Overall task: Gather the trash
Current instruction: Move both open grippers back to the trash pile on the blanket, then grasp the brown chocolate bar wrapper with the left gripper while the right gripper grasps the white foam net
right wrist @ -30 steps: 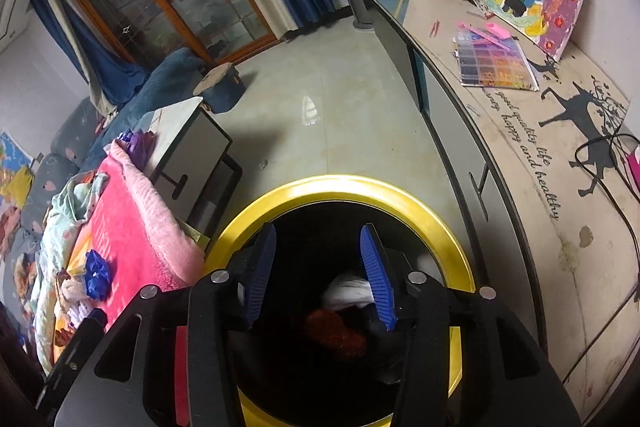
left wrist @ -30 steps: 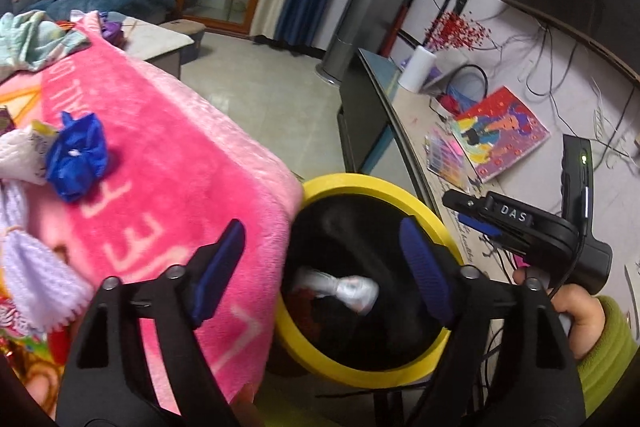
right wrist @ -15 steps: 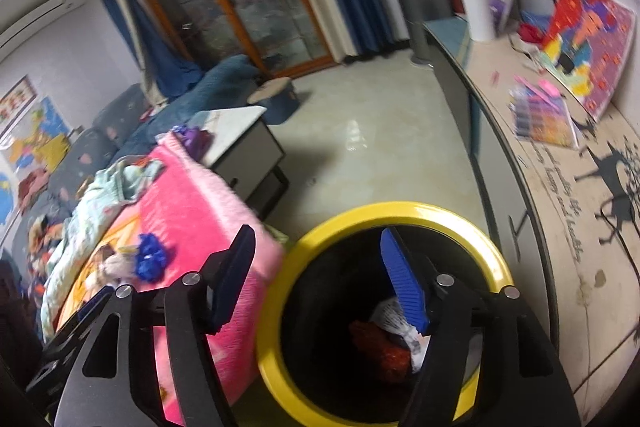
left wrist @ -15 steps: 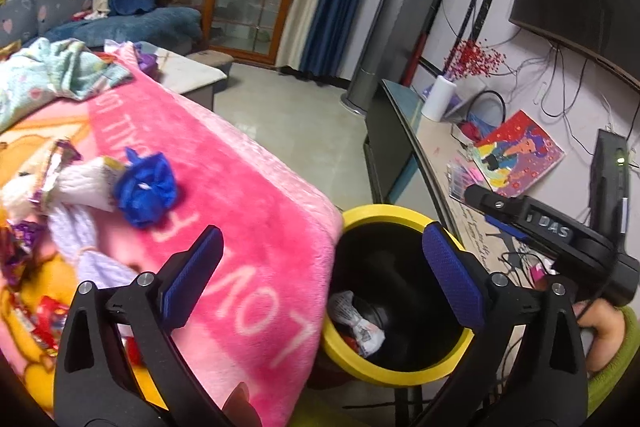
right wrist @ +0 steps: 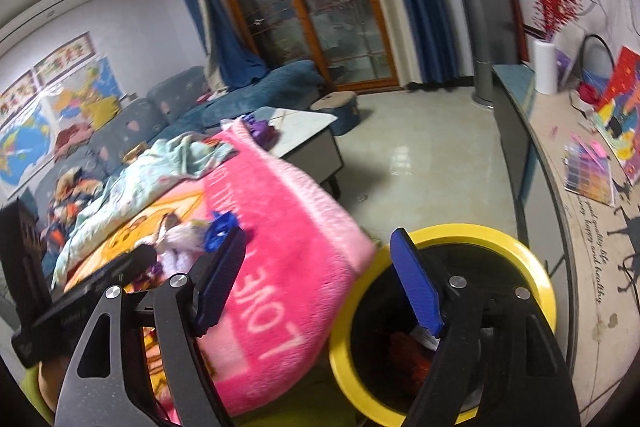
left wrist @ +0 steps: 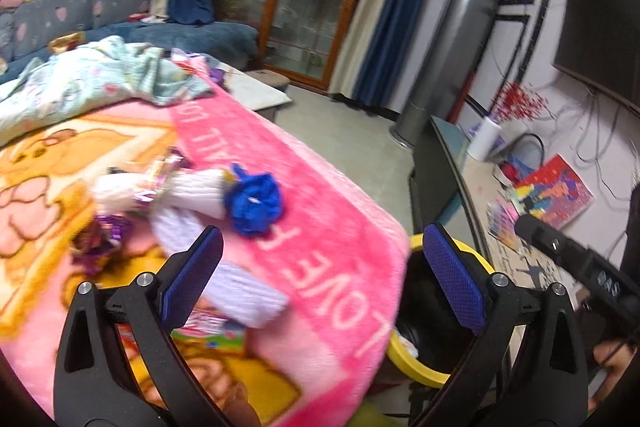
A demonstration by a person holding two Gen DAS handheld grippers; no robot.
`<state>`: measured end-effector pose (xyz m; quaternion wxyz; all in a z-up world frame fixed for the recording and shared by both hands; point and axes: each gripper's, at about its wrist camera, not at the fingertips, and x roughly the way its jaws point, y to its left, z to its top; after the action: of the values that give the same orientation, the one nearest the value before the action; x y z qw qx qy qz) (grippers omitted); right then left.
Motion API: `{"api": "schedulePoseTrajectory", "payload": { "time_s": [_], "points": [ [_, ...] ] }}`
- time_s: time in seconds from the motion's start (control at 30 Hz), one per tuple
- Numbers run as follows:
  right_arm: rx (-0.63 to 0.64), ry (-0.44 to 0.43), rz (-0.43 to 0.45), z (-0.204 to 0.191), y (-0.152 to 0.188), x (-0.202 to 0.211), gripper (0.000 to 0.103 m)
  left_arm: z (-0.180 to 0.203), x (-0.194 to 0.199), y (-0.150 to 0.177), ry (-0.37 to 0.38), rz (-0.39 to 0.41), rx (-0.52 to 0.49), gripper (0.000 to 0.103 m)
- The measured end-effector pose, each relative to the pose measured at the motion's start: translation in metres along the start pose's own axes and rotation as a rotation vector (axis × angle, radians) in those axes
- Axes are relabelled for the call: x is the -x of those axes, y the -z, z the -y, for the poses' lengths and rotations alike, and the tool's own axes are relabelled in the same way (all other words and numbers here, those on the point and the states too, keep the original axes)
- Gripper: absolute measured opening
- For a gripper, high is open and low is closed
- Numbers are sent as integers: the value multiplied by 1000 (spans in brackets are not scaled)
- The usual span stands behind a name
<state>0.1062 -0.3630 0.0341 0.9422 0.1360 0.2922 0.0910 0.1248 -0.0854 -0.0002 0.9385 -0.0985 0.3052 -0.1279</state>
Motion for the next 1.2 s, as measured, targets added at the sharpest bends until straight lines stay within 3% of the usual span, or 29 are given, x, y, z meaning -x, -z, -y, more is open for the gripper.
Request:
{"api": "schedulePoseTrajectory", "payload": {
  "time_s": [0.63, 1.2],
  "points": [
    [204, -114, -77, -78, 23, -16, 75, -93, 45, -12, -148, 94, 193, 92],
    [318, -194, -219, -136, 37, -76, 75, -165, 39, 3, -267, 48, 283, 92]
  ]
}}
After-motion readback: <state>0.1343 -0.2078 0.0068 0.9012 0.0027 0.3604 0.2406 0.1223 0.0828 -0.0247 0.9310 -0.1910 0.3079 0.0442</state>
